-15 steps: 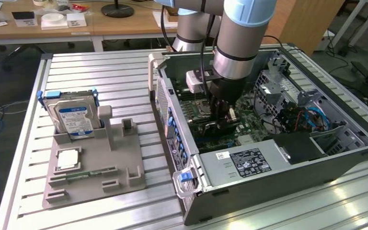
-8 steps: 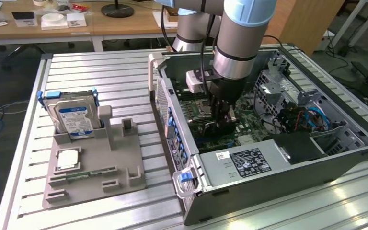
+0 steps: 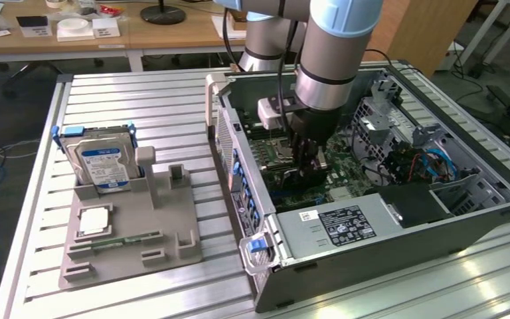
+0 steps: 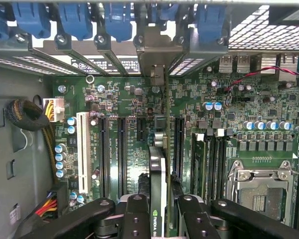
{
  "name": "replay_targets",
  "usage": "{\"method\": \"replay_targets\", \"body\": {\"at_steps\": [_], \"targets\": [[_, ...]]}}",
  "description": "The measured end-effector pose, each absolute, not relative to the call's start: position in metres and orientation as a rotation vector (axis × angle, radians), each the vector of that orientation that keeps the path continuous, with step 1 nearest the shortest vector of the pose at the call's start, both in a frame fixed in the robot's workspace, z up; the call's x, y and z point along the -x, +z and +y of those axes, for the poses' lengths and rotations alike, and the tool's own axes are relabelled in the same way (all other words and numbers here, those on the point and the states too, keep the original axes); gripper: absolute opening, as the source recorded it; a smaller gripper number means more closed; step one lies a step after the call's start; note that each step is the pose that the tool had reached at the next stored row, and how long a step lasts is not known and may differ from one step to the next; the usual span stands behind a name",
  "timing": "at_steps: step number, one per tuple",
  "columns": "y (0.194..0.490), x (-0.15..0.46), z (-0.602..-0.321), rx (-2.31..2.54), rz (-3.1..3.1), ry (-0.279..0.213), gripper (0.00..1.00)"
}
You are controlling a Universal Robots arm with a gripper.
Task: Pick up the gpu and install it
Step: 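Insert the gpu into the slot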
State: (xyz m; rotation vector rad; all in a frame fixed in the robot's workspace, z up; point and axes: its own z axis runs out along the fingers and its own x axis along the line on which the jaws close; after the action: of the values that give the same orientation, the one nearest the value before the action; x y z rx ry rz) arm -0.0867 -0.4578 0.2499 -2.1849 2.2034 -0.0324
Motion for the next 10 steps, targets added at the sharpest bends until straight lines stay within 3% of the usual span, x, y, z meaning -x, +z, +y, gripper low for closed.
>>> {"method": "replay_targets", "body": {"at_steps": [10], "targets": [[0.2486,0.0879,-0.4578,2.185,2.203,-0.032,0.26]]}}
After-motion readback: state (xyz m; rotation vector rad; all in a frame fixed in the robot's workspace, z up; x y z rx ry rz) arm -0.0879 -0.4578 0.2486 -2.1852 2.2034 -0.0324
